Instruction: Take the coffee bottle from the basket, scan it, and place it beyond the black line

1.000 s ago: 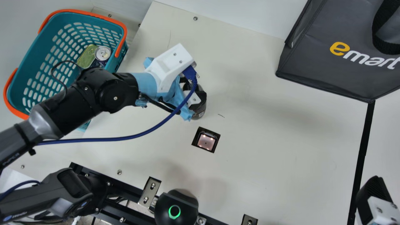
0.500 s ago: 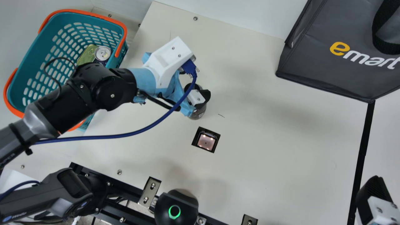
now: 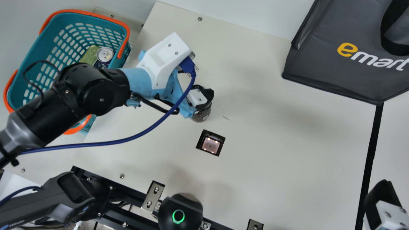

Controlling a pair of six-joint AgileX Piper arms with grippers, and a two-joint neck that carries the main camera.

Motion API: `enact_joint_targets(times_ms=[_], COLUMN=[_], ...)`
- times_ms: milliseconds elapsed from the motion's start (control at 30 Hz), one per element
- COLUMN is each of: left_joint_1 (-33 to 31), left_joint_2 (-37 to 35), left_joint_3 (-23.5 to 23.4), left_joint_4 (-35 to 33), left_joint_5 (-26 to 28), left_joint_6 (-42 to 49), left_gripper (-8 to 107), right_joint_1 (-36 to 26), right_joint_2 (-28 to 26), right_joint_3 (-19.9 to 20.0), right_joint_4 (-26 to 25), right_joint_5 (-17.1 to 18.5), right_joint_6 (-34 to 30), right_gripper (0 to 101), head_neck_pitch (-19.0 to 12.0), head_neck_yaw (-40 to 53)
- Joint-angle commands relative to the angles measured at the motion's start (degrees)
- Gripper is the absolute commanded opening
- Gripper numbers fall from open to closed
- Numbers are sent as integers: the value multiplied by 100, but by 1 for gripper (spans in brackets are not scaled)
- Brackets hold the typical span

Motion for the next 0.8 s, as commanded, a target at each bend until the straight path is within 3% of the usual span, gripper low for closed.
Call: enact_joint_targets(times_ms=[0,767], left_joint_1=[21,1106], left_joint_2=[-54,-829], left_joint_3=[2,320], left_joint_4=[41,401], left_joint_5=[25,118], left_joint_6=[-65,-367], left_gripper=[90,90], right_joint_1=[0,0], right_joint_2=[0,0], right_joint_3=[0,0], right_joint_4=[0,0], right_joint_5=[0,12], right_joint_6=[0,0], right_gripper=[91,91], head_neck_pitch=[-148,-148], head_neck_yaw=[14,14])
